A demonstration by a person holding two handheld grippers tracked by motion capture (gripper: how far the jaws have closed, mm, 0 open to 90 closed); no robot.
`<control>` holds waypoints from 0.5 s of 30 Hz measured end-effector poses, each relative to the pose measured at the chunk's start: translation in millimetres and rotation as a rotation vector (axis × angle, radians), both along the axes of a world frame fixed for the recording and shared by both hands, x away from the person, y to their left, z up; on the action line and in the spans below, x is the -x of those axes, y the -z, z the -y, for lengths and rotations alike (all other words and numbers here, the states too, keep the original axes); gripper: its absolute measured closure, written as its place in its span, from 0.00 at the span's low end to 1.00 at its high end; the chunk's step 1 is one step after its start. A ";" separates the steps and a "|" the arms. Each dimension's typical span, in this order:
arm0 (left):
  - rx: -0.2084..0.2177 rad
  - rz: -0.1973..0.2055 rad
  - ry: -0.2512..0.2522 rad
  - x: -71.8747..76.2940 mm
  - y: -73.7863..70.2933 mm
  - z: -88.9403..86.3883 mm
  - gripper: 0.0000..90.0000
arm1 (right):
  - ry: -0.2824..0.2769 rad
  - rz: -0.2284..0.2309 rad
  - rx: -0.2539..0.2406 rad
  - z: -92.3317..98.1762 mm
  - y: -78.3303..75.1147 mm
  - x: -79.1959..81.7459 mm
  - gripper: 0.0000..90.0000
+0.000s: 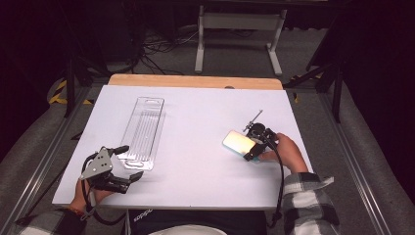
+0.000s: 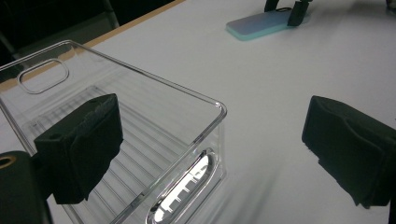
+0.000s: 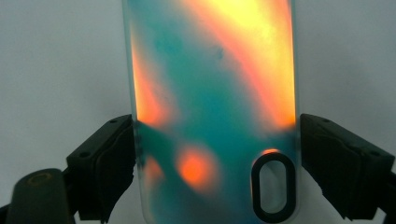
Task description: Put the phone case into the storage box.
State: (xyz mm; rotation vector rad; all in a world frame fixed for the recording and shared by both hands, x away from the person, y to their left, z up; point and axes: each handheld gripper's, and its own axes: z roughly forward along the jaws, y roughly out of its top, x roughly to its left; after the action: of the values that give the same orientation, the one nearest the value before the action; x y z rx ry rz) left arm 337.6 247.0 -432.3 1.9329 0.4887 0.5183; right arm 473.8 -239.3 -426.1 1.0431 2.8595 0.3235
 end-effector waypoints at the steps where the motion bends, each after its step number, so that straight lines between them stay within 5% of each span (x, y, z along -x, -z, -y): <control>1: -0.001 0.000 0.000 -0.2 0.1 0.1 0.06 | -0.004 0.001 0.004 -0.3 0.0 -0.1 0.16; 7: 0.001 -0.005 0.002 -0.2 0.4 -0.2 0.06 | -0.030 0.006 0.070 -8.8 1.0 -1.2 0.17; 15: -0.005 -0.010 0.007 -0.2 1.0 0.6 0.06 | -0.029 0.005 0.060 -7.6 0.7 -0.5 0.18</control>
State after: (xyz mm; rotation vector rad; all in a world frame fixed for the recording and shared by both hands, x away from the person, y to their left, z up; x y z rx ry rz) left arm 337.8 246.3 -433.4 1.9423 0.4871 0.5055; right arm 474.3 -231.7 -426.8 0.9900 2.8629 0.2397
